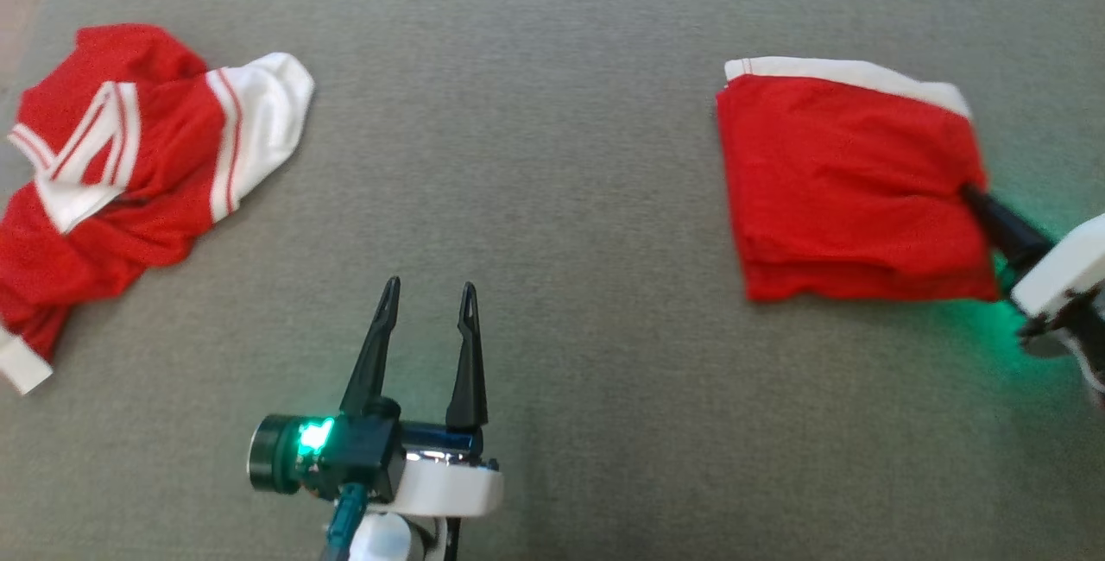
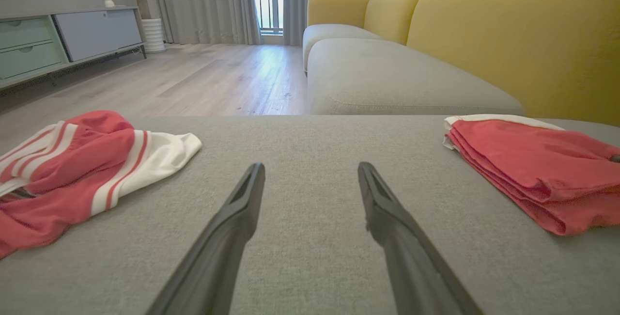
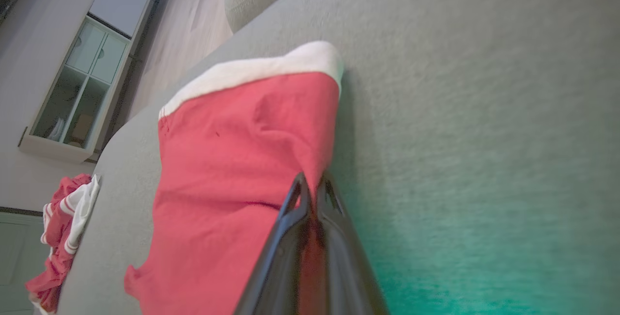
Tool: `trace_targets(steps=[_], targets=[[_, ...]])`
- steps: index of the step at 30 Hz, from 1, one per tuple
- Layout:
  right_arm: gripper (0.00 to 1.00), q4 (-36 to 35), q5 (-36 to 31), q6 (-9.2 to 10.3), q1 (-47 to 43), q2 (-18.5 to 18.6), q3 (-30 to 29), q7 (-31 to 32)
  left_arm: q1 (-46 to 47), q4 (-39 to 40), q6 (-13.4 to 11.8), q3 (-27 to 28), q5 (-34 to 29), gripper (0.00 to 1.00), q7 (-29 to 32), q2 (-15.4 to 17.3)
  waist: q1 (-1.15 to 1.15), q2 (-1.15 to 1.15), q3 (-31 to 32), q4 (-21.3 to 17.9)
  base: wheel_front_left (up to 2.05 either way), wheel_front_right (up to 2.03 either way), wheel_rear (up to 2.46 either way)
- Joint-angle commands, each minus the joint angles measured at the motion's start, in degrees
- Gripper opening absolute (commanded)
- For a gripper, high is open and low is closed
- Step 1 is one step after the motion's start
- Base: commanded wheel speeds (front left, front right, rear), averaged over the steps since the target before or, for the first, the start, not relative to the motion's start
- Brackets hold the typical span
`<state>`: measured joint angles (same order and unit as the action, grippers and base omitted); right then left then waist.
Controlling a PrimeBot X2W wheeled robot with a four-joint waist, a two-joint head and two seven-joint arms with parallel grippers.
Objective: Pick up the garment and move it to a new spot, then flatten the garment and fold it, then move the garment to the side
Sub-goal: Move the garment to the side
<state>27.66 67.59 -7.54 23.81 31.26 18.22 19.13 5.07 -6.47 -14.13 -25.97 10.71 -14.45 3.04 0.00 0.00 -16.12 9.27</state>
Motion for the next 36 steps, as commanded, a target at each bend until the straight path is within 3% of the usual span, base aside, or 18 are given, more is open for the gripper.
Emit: trace_targets(steps=[1,14,22,26,27,28,29,36], targets=[[0.00,-2.0,-0.6,0.05,1.1,3.5,0.3,-1.3,2.1,1.8,-0.1,1.8,0.1,1.00,-0.5,-0.2,0.00,0.00,-0.5,-1.2,0.00,0.00,0.00],[0.00,-3.9,-5.6,0.05,3.8,18.3,0.7,-7.2,6.7,2.3,1.7,3.0,-2.0,1.00,-0.5,-0.2,0.00,0.00,-8.2,-10.9,0.00,0.00,0.00],[0.00,-0.4,-7.4,0.05,6.3,23.9,-1.4,-11.7,10.4,2.3,2.5,3.3,-3.2,1.00,-0.5,-0.2,0.00,0.00,-12.8,-13.5,0.00,0.00,0.00],[0.02,-1.6,-7.1,0.05,6.7,24.8,-1.6,-12.4,11.1,2.6,2.5,3.4,-3.5,1.00,-0.5,-0.2,0.00,0.00,-13.7,-13.7,0.00,0.00,0.00],[0.13,-1.6,-7.8,0.05,7.0,25.1,-1.9,-13.2,11.3,2.7,2.6,3.4,-3.5,1.00,-0.5,-0.2,0.00,0.00,-13.9,-13.6,0.00,0.00,0.00],[0.45,-1.0,-8.6,0.05,7.3,25.2,-2.4,-14.1,11.4,2.7,2.6,3.3,-3.5,1.00,-0.5,-0.2,0.00,0.00,-14.0,-13.5,0.00,0.00,0.00],[1.00,-0.1,-9.7,0.05,7.7,24.9,-3.1,-15.1,11.5,2.7,2.7,3.3,-3.4,1.00,-0.5,-0.2,0.00,0.00,-14.0,-13.4,0.00,0.00,0.00],[1.00,4.8,-21.1,0.05,9.4,21.0,-5.9,-19.6,11.1,2.7,2.3,2.1,-2.2,1.00,-0.5,-0.2,0.00,0.00,-10.7,-11.4,0.00,0.00,0.00]])
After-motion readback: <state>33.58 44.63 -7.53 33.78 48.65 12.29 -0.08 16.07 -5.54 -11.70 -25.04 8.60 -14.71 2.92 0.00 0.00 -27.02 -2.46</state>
